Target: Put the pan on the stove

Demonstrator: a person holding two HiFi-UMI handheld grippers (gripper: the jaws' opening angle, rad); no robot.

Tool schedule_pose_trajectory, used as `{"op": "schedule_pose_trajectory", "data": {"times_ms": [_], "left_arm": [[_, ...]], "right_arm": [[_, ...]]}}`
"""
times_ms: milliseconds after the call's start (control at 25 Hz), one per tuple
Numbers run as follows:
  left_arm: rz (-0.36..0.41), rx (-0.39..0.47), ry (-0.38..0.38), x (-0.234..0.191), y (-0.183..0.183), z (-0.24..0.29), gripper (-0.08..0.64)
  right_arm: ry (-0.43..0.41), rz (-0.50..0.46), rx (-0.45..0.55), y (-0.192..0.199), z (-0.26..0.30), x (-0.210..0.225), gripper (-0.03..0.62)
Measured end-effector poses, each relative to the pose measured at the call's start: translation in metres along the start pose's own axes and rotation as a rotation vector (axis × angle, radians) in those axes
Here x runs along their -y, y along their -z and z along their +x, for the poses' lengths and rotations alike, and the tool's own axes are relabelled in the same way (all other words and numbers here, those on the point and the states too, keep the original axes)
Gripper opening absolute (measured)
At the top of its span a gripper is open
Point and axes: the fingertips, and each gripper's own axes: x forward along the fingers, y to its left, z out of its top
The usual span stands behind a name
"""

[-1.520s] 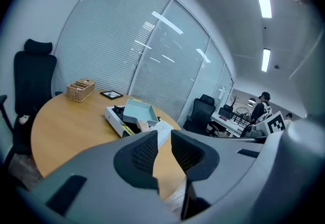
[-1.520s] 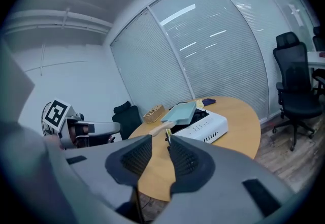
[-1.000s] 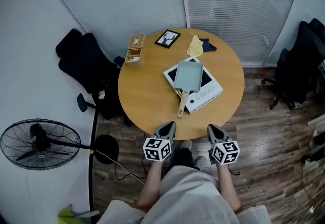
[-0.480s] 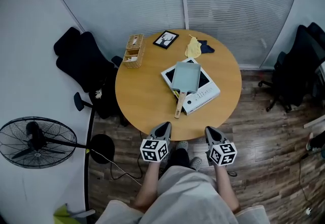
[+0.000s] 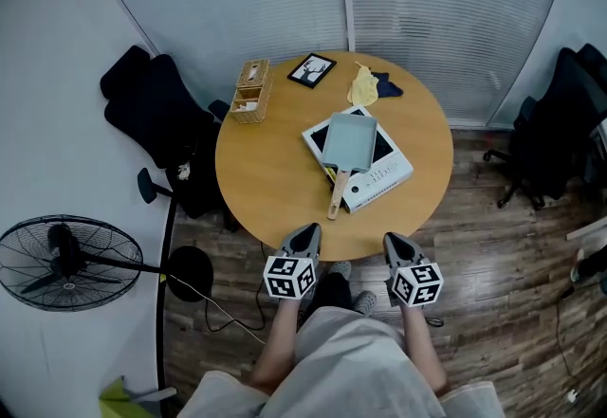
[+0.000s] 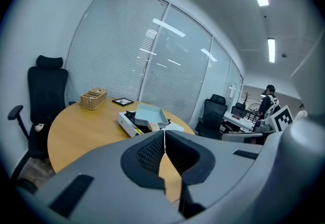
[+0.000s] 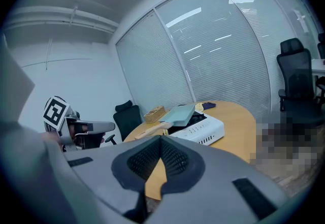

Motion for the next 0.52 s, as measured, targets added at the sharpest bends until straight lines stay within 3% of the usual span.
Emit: {"op": "schedule_pose_trajectory", "data": {"times_ms": [520], "left_arm": [[0.007, 0.012, -0.004, -0.0003, -0.0021, 0.0004, 0.029]], "right_arm": [[-0.004, -0.008, -0.009, 0.0003, 0.0046, 0.0012, 0.023]]}}
